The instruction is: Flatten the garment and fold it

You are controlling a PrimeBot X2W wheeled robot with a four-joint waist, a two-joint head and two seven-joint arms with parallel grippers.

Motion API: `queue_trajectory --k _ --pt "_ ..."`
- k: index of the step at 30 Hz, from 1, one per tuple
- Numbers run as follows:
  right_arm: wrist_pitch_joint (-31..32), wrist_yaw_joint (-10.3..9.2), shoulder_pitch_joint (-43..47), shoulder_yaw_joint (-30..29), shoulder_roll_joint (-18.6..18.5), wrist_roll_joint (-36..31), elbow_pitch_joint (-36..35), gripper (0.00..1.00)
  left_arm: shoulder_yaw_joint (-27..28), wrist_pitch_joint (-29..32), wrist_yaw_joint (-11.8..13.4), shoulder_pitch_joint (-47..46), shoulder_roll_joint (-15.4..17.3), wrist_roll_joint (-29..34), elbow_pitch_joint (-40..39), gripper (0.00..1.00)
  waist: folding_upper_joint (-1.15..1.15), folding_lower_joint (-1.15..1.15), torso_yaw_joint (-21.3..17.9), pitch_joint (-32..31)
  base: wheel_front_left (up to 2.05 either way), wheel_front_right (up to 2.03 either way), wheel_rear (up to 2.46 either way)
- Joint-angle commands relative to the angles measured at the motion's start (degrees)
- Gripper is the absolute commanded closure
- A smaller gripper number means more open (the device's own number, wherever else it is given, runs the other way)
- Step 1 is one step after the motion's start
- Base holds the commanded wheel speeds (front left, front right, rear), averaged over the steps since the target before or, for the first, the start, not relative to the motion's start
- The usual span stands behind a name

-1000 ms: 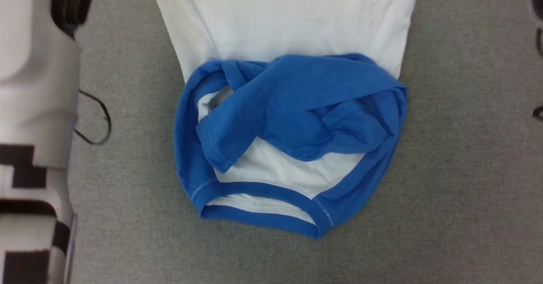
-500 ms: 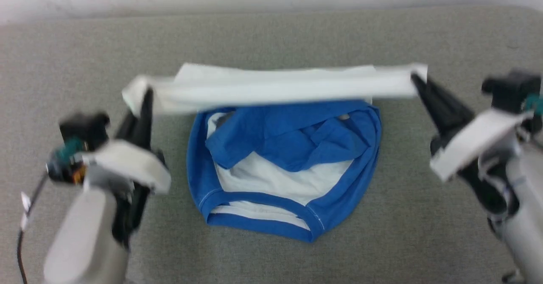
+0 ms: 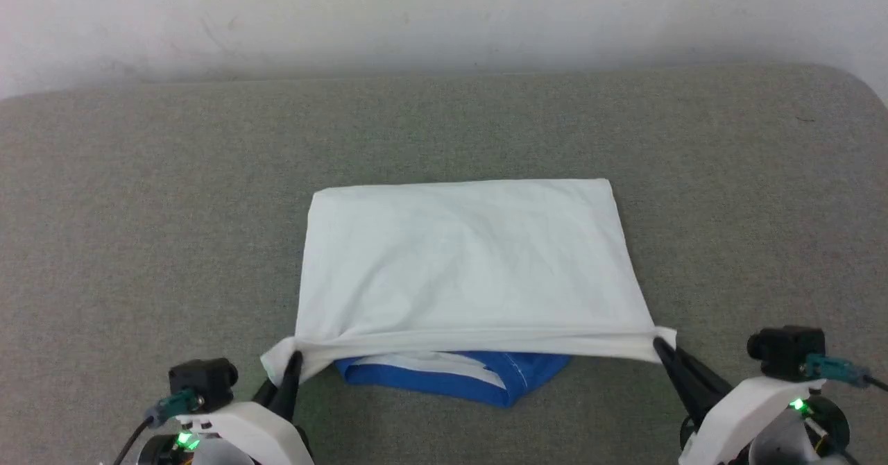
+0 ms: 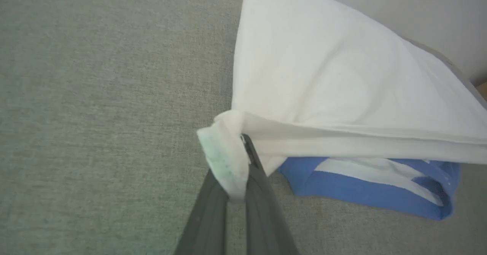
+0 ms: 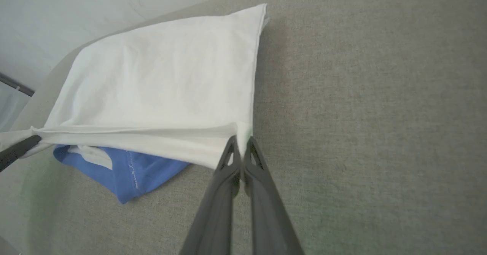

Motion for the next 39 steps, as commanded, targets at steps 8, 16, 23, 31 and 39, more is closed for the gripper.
queue_trajectory --k 8,16,23,31,39 --pt "-0.23 -0.06 7.75 -2.11 4.61 -5.68 -1.28 0.0 1.11 -6.09 -0.49 1.51 -1.22 -0.61 2.67 0.0 0.0 0.01 0.53 -1.03 0.0 0.0 0.0" --pt "-2.11 -0.06 10.05 -6.63 5.5 -6.66 -12.63 0.0 2.66 -16.23 1.13 0.8 -1.53 4.11 -0.32 0.0 0.0 0.01 1.37 -2.21 0.0 0.0 0.0" --pt "4.45 -0.06 2.39 -11.43 2.42 -3.66 -7.46 0.0 3.57 -18.02 1.93 -0.96 -2.37 10.13 -4.5 0.0 0.0 0.01 3.29 -1.93 0.0 0.0 0.0" --pt "14.3 -0.06 -10.65 -7.69 -2.25 3.88 6.35 0.0 3.87 -18.09 1.51 -2.5 -5.16 17.37 -9.11 0.0 0.0 0.01 6.92 0.1 0.0 0.0 0.0" --pt "18.64 -0.06 -20.4 -2.24 -2.25 9.08 17.47 0.0 3.74 -18.09 -0.21 -3.33 -8.51 19.67 -9.61 0.0 0.0 0.01 9.67 1.75 0.0 0.0 0.0"
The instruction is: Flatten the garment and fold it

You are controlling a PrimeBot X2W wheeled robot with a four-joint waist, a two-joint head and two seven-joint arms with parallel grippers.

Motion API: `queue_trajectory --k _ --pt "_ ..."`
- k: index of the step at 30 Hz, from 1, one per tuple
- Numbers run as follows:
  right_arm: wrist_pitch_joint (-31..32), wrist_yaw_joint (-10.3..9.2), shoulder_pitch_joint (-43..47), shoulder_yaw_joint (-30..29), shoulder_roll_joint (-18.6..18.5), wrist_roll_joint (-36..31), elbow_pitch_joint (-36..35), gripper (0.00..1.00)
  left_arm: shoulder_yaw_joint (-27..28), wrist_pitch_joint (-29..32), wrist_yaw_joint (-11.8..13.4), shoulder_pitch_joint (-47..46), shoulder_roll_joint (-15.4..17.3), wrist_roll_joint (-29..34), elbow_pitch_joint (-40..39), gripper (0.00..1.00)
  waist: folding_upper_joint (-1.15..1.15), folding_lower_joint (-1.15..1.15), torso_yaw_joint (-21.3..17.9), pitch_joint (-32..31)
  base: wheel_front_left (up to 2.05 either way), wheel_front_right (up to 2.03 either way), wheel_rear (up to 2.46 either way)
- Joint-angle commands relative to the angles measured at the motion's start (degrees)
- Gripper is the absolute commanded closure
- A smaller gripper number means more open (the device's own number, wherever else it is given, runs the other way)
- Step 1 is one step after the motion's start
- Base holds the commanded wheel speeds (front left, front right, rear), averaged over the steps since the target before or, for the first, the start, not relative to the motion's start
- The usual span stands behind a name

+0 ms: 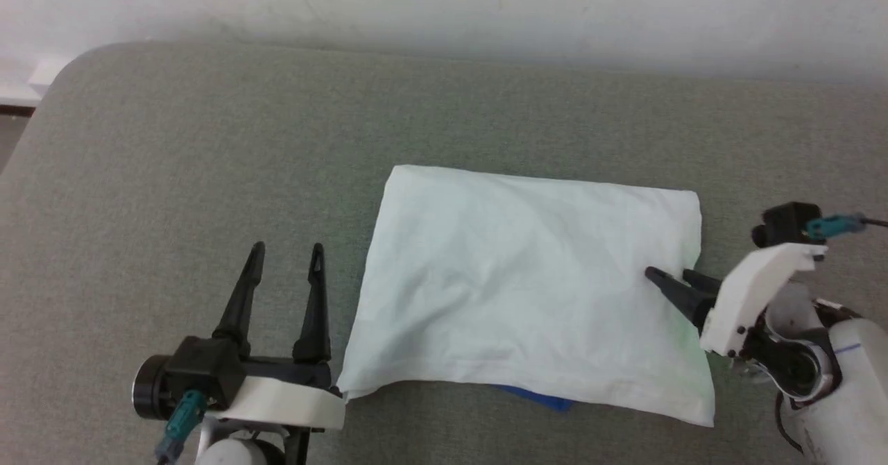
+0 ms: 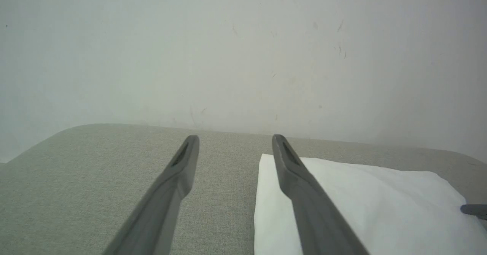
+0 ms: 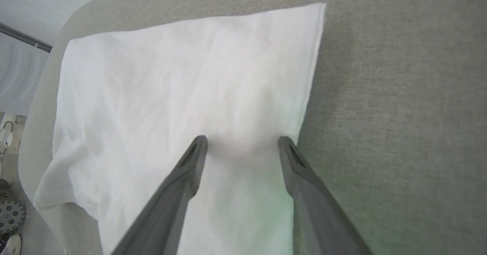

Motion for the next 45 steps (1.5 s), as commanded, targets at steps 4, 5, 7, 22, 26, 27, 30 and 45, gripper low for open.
queue_trajectory --k 4,5,7,22,26,27,30,45 --pt "2.25 -0.04 -3.54 2.55 0.74 2.16 5.8 0.0 0.42 -0.26 -1.43 -1.41 -1.32 0.93 0.49 0.0 0.0 -0.01 1.84 1.64 0.0 0.0 0.0" --pt "2.78 -0.04 -4.07 3.4 0.82 2.44 7.07 0.0 0.57 -0.26 -1.67 -1.51 -1.59 1.09 0.59 0.0 0.0 -0.01 1.95 1.79 0.0 0.0 0.0" --pt "4.3 -0.04 -4.62 5.01 1.37 3.68 9.5 0.0 0.87 -0.27 -2.13 -1.57 -2.09 1.35 0.85 0.0 0.0 -0.01 2.07 2.02 0.0 0.0 0.0" --pt "3.9 -0.04 -4.44 12.06 -0.2 8.54 10.07 1.0 3.1 -0.27 -4.83 -0.6 -3.92 3.24 2.63 0.0 0.0 -0.01 0.35 0.11 0.0 0.0 0.0" --pt "-1.49 -0.04 -3.11 12.22 -4.04 7.84 5.69 1.0 3.63 -0.27 -5.31 -0.2 -4.04 3.63 2.78 0.0 0.0 -0.01 -0.47 -0.92 0.0 0.0 0.0" --pt "-2.2 -0.04 -2.57 12.11 -5.23 7.61 4.75 1.0 3.75 -0.27 -5.42 -0.05 -4.07 3.68 2.78 0.0 0.0 -0.01 -0.7 -1.15 0.0 0.0 0.0" --pt "-4.0 -0.04 -0.78 11.78 -9.16 5.41 2.22 1.0 3.96 -0.27 -5.8 0.47 -4.19 3.73 2.85 0.0 0.0 -0.01 -1.29 -1.79 0.0 0.0 0.0" --pt "2.69 -0.04 4.05 1.79 -9.19 3.12 -5.84 1.0 4.56 -0.27 -6.62 1.9 -4.54 4.61 3.21 0.0 0.0 -0.01 -1.88 -3.11 0.0 0.0 0.0"
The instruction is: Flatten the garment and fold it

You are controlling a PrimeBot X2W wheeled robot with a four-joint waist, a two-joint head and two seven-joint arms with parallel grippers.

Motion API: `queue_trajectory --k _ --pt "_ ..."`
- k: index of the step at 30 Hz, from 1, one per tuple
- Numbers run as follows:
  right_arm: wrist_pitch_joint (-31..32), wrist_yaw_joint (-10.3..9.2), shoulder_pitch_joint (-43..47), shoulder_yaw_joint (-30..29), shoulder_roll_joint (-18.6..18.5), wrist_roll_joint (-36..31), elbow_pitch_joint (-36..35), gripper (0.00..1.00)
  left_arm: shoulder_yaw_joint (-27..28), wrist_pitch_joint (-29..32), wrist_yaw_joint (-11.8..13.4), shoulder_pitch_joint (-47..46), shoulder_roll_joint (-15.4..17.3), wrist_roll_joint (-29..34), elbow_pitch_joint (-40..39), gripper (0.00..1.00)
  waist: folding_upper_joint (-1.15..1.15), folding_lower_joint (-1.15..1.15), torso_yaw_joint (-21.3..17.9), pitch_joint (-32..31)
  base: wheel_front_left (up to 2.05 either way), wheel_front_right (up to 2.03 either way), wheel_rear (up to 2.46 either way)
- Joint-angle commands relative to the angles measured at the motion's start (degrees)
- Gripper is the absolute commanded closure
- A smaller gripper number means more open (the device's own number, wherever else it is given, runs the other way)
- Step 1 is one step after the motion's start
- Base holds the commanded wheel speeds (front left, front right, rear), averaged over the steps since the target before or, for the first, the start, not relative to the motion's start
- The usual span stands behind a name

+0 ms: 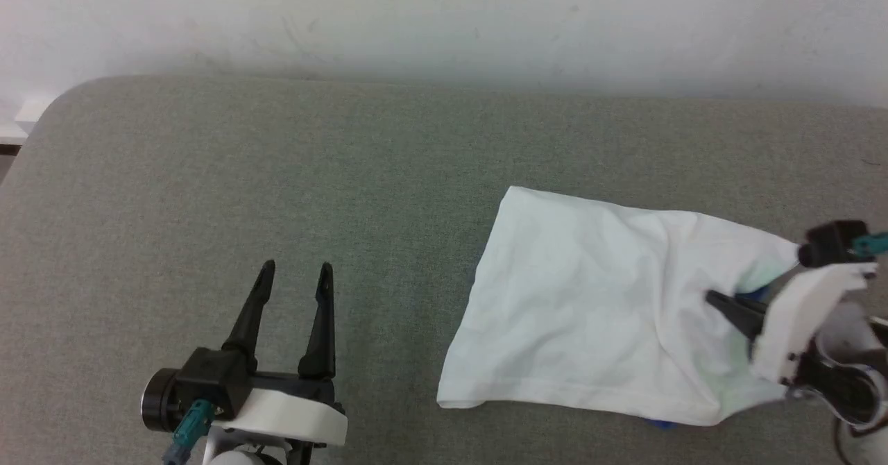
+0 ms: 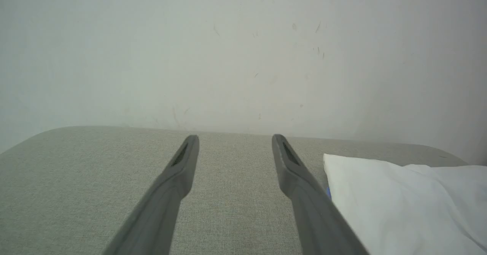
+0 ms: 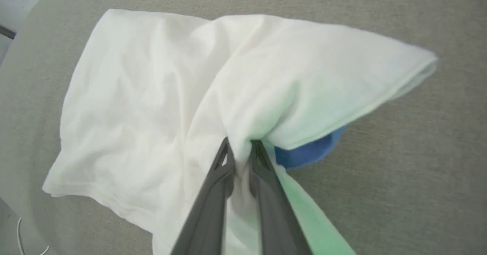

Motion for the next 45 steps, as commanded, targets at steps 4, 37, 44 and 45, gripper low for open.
queue_trajectory --k 4,37,44,45 --pt "2.4 -0.04 -3.66 2.29 6.26 0.47 -3.22 1.0 0.18 -0.27 -0.24 -0.02 -0.15 0.66 0.55 0.0 0.0 0.01 1.0 0.09 0.0 0.0 0.0" --pt "-34.48 -0.04 -12.11 21.88 9.68 -24.99 -3.16 0.0 1.29 -0.27 0.57 -0.48 -1.13 0.74 1.81 0.0 0.0 0.01 0.12 0.05 0.0 0.0 0.0" --pt "-40.47 -0.04 2.11 3.83 11.98 -31.8 -12.6 0.0 3.03 -0.27 1.34 0.42 -1.08 0.9 2.03 0.0 0.0 0.01 -3.2 -1.08 0.0 0.0 0.0" --pt "-40.84 -0.04 4.16 1.46 12.53 -32.49 -14.02 0.0 3.32 -0.27 1.4 0.55 -1.02 0.92 2.08 0.0 0.0 0.01 -3.59 -1.28 0.0 0.0 0.0"
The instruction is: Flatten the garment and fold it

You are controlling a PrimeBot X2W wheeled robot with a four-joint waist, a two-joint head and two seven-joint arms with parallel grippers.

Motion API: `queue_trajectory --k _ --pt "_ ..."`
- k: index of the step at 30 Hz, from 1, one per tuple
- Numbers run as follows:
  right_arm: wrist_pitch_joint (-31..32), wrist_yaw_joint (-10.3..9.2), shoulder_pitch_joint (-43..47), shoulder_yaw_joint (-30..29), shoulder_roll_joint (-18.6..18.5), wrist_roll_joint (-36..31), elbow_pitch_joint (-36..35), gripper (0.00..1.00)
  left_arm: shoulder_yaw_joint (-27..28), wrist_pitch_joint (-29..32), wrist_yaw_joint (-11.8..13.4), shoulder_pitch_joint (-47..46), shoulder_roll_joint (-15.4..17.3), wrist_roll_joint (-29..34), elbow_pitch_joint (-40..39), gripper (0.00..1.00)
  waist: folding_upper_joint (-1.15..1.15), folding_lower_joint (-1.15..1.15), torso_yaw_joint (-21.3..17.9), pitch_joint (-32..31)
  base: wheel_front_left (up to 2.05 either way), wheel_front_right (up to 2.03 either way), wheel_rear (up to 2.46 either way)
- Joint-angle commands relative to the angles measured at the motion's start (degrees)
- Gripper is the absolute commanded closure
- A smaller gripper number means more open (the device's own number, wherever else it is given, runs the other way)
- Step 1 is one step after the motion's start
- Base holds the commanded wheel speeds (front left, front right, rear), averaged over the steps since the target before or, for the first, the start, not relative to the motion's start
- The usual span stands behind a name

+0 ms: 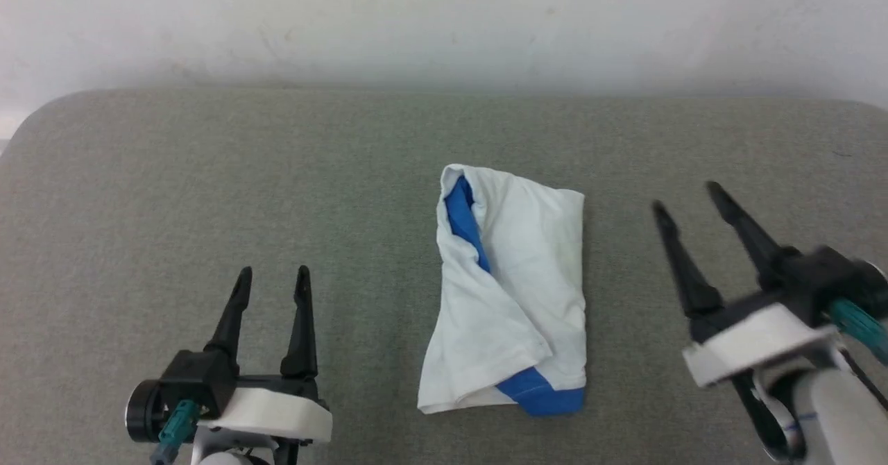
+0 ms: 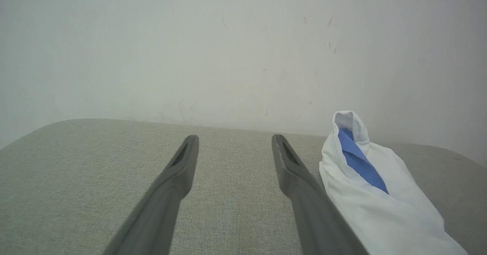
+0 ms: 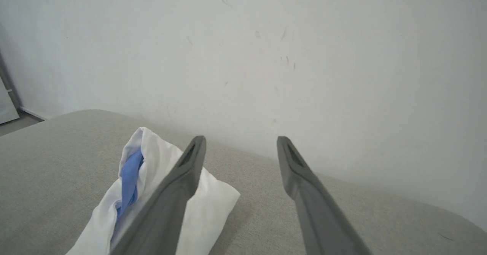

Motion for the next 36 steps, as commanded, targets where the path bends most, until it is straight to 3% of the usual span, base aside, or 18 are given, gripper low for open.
queue_trajectory --k 1,9,14,19,23,30,36 --pt "-0.56 -0.04 2.06 -1.89 0.76 -0.82 -1.4 0.0 0.52 -0.27 0.34 0.64 0.0 0.43 0.13 0.0 0.0 0.0 -1.57 -0.91 0.0 0.0 0.0" --pt "0.51 -0.04 14.76 -13.58 6.15 -3.65 -10.21 0.0 2.64 -0.27 0.49 1.93 0.55 0.53 0.65 0.0 0.0 0.0 -3.84 -1.99 0.0 0.0 0.0" --pt "2.69 -0.04 18.88 -17.45 8.65 -1.72 -10.14 0.0 3.55 -0.27 0.35 2.85 0.71 0.44 1.81 0.0 0.0 0.0 -4.18 -3.05 0.0 0.0 0.0" --pt "9.67 -0.04 17.49 -24.61 9.71 10.37 -2.31 0.0 3.99 -0.27 -0.34 3.16 0.66 0.04 2.78 0.0 0.0 0.0 -3.3 -3.63 0.0 0.0 0.0" --pt "20.49 -0.04 12.37 -27.41 9.63 22.91 7.58 0.0 4.57 -0.27 -1.02 2.9 0.53 -0.59 2.82 0.0 0.0 0.0 -2.46 -3.2 0.0 0.0 0.0" --pt "39.16 -0.04 1.67 -24.98 9.91 42.05 21.28 0.0 3.22 -0.27 -1.73 1.04 0.1 -0.52 3.2 0.0 0.0 0.0 0.81 -1.89 0.0 0.0 0.0" --pt "41.87 -0.04 -5.3 -20.21 10.29 49.69 28.08 0.0 1.54 -0.27 -1.91 -0.29 -0.22 -1.24 3.65 0.0 0.0 0.0 3.59 -0.98 0.0 0.0 0.0"
